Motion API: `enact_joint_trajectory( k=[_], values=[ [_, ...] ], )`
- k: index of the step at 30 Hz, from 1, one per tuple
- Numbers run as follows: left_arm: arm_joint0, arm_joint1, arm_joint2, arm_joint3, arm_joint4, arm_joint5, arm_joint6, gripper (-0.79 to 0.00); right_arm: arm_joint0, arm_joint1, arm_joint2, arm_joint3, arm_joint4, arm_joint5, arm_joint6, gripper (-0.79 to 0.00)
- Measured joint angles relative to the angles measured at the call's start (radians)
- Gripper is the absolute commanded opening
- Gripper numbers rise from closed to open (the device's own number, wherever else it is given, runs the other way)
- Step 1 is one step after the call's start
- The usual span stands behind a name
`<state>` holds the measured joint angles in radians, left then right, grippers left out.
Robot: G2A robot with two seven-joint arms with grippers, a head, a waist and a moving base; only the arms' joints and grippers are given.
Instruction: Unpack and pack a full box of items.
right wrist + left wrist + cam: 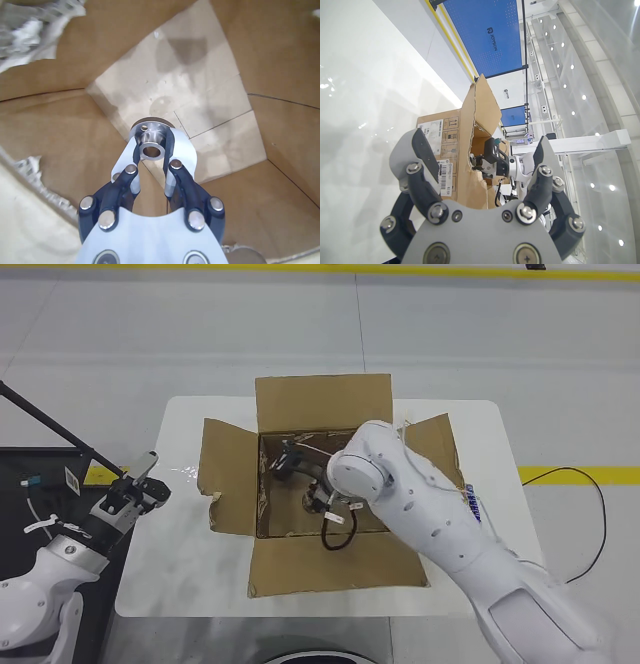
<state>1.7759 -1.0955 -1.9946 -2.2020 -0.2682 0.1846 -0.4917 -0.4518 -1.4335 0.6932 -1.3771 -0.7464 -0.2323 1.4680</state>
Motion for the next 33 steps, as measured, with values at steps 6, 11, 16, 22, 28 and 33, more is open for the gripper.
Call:
enact_joint_trajectory(
  k=[6,11,16,22,28,33],
  values=[
    [0.014,-0.002,-0.002,-0.031,0.009,-0.001,0.013,0.000,-0.160,0.077,0.197,-0.256,-0.059,-0.033,0.017,-0.785],
    [0.014,-0.002,-0.002,-0.030,0.009,-0.001,0.012,0.000,-0.303,0.129,0.376,-0.467,-0.125,-0.037,0.045,-0.785],
    [0.014,-0.002,-0.002,-0.030,0.009,-0.001,0.012,0.000,-0.425,0.166,0.554,-0.605,-0.154,-0.060,0.048,-0.785],
    [0.014,-0.002,-0.002,-0.030,0.009,-0.001,0.012,0.000,-0.585,0.200,0.800,-0.740,-0.145,-0.074,-0.029,-0.785],
    [0.014,-0.002,-0.002,-0.030,0.009,-0.001,0.012,0.000,-0.722,0.222,1.034,-0.825,-0.098,-0.101,-0.107,-0.785],
    [0.014,-0.002,-0.002,-0.030,0.009,-0.001,0.012,0.000,-0.791,0.240,1.161,-0.824,-0.129,-0.107,-0.080,-0.785]
  ],
)
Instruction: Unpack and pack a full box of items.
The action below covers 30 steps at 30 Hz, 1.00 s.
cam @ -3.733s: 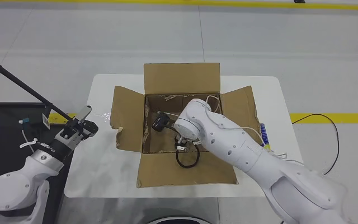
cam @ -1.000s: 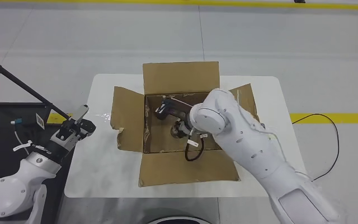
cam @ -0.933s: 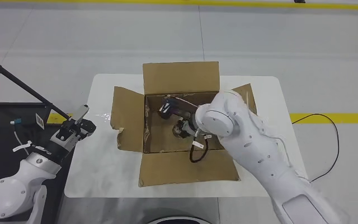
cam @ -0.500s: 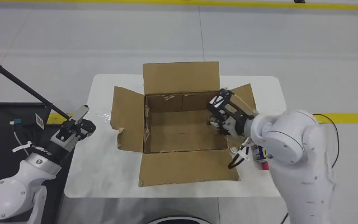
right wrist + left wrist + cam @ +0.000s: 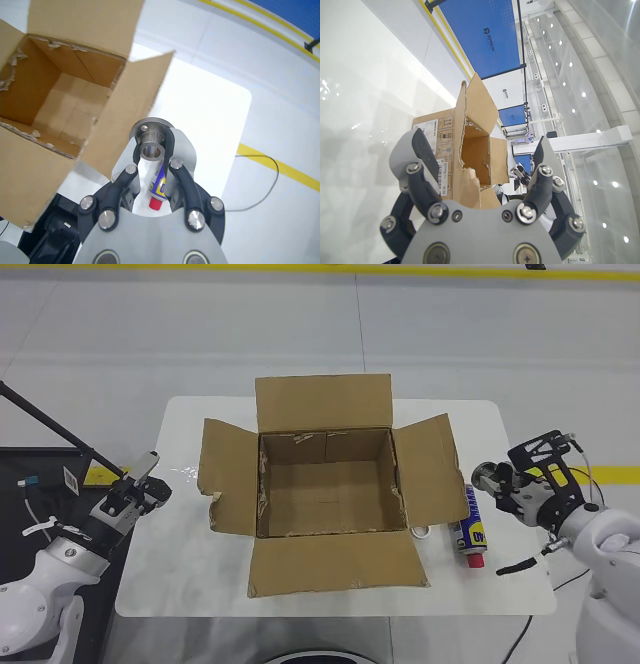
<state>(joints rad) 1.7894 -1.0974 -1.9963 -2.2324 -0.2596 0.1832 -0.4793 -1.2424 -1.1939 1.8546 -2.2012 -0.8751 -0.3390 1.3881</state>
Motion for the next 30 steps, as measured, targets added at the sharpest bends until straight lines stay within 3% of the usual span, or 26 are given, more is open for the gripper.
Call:
enact_joint_trajectory(
  k=[13,23,30],
  values=[
    [0.000,0.000,0.000,0.000,0.000,0.000,0.000,0.000,-0.091,0.028,0.039,0.208,-0.137,0.013,-0.014,-0.785],
    [0.000,0.000,0.000,0.000,0.000,0.000,0.000,0.000,-0.023,0.047,-0.046,0.431,-0.269,0.043,0.006,-0.785],
    [0.000,0.000,0.000,0.000,0.000,0.000,0.000,0.000,0.028,0.058,-0.085,0.528,-0.264,0.019,0.065,-0.785]
  ],
)
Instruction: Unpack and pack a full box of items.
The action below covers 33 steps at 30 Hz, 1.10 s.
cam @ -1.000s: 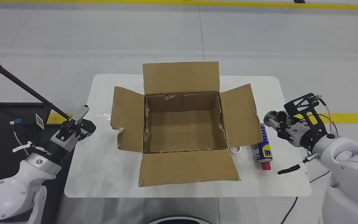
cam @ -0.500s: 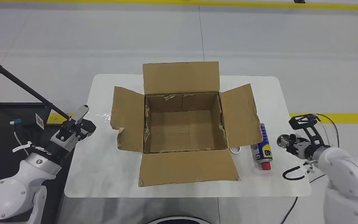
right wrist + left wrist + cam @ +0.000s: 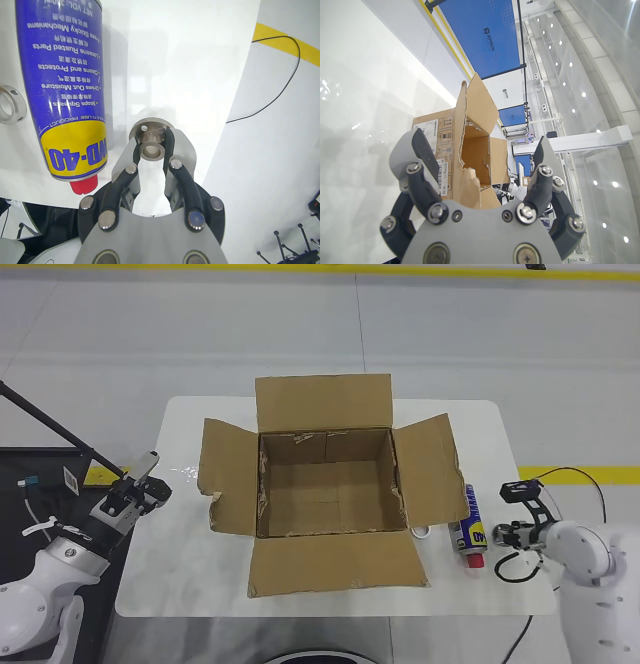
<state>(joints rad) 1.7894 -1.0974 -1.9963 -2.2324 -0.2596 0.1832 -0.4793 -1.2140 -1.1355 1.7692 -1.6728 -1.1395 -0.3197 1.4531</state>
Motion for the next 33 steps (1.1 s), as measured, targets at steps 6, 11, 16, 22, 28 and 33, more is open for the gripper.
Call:
enact_joint_trajectory(
  k=[6,11,16,22,28,33],
  values=[
    [0.000,0.000,0.000,0.000,0.000,0.000,0.000,0.000,0.022,0.009,-0.026,0.044,0.001,-0.006,0.028,-0.754],
    [0.000,0.000,0.000,0.000,0.000,0.000,0.000,0.000,0.026,0.015,-0.038,0.059,0.002,-0.001,0.030,-0.533],
    [0.000,0.000,0.000,0.000,0.000,0.000,0.000,0.000,0.016,0.022,-0.035,0.058,0.014,0.008,0.020,-0.332],
    [0.000,0.000,0.000,0.000,0.000,0.000,0.000,0.000,-0.013,0.031,0.011,-0.005,0.050,0.029,-0.028,0.000],
    [-0.001,0.000,0.003,-0.001,-0.001,-0.005,0.000,0.000,-0.074,0.037,0.159,-0.174,0.293,-0.009,-0.173,0.000],
    [0.008,-0.007,-0.001,-0.008,-0.036,-0.057,0.045,0.000,-0.101,0.040,0.264,-0.207,0.592,-0.059,-0.298,0.000]
  ],
)
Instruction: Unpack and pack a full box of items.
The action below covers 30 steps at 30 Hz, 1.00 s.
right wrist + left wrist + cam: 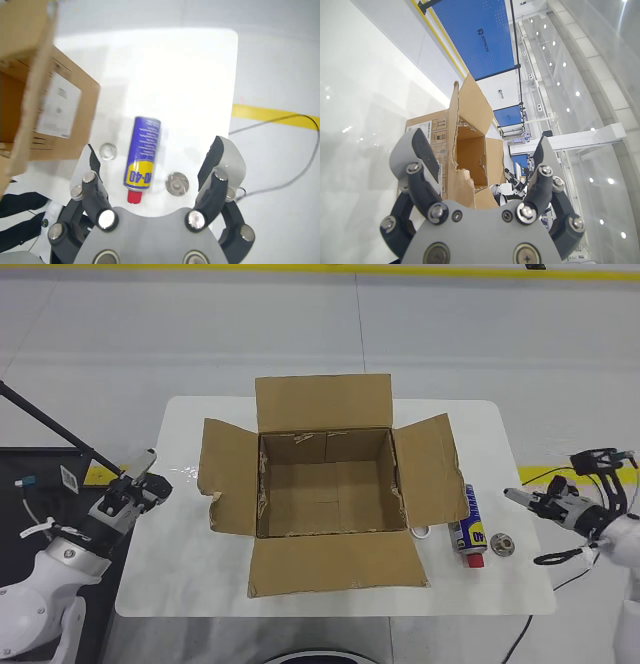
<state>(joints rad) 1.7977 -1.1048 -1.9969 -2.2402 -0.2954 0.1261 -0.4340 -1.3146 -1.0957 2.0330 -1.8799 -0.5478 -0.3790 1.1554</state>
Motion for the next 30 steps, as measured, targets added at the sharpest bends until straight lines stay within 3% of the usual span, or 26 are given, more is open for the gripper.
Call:
enact_joint_trajectory(
  k=[4,11,15,21,30],
  values=[
    [0.026,-0.011,-0.051,-0.013,-0.044,-0.047,0.087,0.000,0.000,0.002,0.000,-0.006,0.132,-0.015,-0.014,0.000],
    [0.118,-0.042,-0.189,-0.029,-0.213,-0.169,0.229,0.000,0.001,0.002,0.000,-0.006,0.120,-0.014,-0.013,0.000],
    [0.178,-0.061,-0.220,-0.022,-0.264,-0.238,0.287,0.000,-0.015,0.004,-0.030,-0.039,0.092,-0.003,-0.032,0.000],
    [0.247,-0.077,-0.214,-0.034,-0.187,-0.273,0.281,0.000,0.062,0.016,-0.109,-0.027,0.134,0.169,0.048,0.000],
    [0.325,-0.093,-0.119,-0.102,-0.075,-0.412,0.172,0.000,0.310,0.042,-0.258,0.172,0.214,0.364,0.291,0.000]
  ],
)
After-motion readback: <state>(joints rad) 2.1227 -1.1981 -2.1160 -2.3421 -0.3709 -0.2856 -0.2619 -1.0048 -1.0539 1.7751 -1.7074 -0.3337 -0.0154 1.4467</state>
